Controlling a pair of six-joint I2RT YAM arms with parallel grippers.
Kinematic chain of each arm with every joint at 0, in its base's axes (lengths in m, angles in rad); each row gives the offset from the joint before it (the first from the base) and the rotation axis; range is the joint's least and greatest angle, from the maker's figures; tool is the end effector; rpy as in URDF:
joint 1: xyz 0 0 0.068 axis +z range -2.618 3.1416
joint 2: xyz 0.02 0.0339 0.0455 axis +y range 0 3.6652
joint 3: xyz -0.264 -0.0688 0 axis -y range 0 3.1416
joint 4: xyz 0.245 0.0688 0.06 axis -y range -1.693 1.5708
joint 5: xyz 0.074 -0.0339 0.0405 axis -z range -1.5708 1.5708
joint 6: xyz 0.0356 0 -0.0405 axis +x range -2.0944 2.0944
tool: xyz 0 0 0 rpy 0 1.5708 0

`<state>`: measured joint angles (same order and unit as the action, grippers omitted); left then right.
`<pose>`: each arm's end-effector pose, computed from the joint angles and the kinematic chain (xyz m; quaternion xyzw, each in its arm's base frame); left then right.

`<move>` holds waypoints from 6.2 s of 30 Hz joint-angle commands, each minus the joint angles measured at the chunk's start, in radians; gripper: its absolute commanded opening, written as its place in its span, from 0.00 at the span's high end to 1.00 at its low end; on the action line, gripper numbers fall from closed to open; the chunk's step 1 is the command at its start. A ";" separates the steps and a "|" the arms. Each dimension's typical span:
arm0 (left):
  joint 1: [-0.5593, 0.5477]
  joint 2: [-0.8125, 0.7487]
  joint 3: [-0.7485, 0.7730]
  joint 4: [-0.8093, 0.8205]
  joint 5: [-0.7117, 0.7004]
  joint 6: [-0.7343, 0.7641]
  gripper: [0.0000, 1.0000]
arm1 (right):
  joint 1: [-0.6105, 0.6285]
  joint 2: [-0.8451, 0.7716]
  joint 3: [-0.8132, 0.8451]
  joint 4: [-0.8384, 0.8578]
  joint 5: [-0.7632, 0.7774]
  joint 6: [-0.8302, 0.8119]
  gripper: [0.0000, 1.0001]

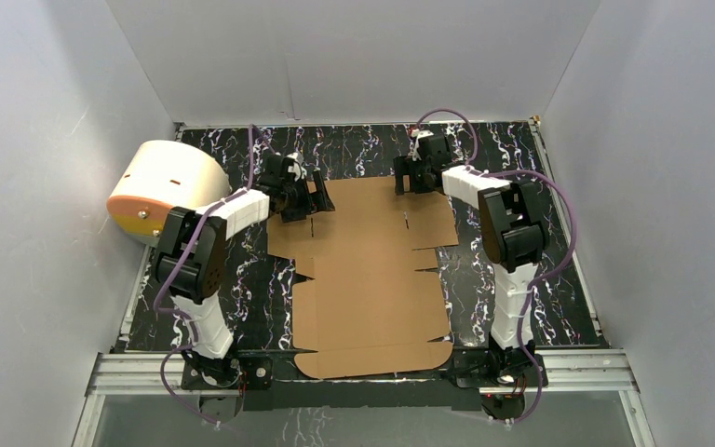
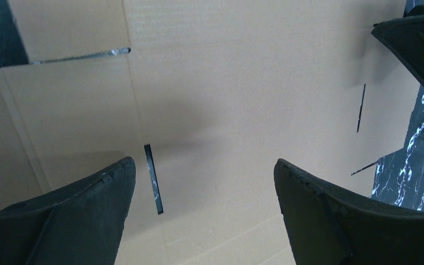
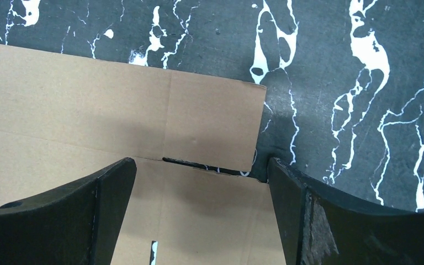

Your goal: Fold the paper box

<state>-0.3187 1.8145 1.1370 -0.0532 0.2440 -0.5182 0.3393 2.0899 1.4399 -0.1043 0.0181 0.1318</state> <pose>0.3706 -0.1313 0.1904 -0.0409 0.9067 -0.2660 0.3247 0.4361 0.1532 0.1672 -0.0915 0.9132 0.0846 0.3880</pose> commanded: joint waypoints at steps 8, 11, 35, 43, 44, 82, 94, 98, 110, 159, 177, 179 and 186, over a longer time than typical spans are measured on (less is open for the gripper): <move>-0.020 0.119 0.106 -0.028 0.016 0.047 0.08 | -0.012 0.043 0.052 0.041 -0.162 0.074 0.02; -0.027 0.145 0.114 -0.038 0.018 0.052 0.08 | -0.014 0.030 0.048 0.062 -0.209 0.090 0.02; -0.040 0.187 0.108 -0.046 0.004 0.051 0.09 | -0.014 -0.088 -0.034 0.165 -0.444 0.179 0.11; -0.042 0.192 0.105 -0.042 0.005 0.050 0.09 | 0.009 -0.083 -0.034 0.188 -0.466 0.187 0.16; -0.042 0.193 0.105 -0.042 0.006 0.049 0.09 | 0.013 -0.079 -0.031 0.190 -0.467 0.186 0.16; -0.155 -0.137 -0.048 -0.060 -0.035 0.001 0.09 | -0.238 -0.568 -0.546 0.055 -0.257 0.098 0.02; -0.186 -0.031 -0.024 -0.054 -0.048 0.004 0.09 | -0.285 -0.498 -0.598 0.094 -0.336 0.108 0.07; -0.187 -0.006 -0.027 -0.047 -0.046 0.000 0.09 | -0.286 -0.467 -0.593 0.094 -0.361 0.110 0.08; -0.191 0.010 -0.043 -0.046 -0.062 -0.002 0.09 | -0.285 -0.454 -0.597 0.130 -0.482 0.104 0.22; -0.204 0.002 -0.053 -0.048 -0.080 -0.009 0.09 | -0.071 -0.664 -0.525 0.170 -0.607 0.210 0.31; -0.206 -0.001 -0.060 -0.046 -0.087 -0.006 0.09 | 0.002 -0.513 -0.525 0.198 -0.499 0.203 0.34; -0.207 -0.003 -0.059 -0.046 -0.089 -0.005 0.09 | 0.008 -0.506 -0.522 0.198 -0.486 0.200 0.34; -0.206 -0.007 -0.065 -0.046 -0.091 -0.002 0.09 | 0.023 -0.477 -0.522 0.198 -0.452 0.195 0.35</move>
<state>-0.5129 1.8038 1.0904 -0.0898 0.1524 -0.5247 0.3504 1.5955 0.8810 0.0643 -0.4664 0.3401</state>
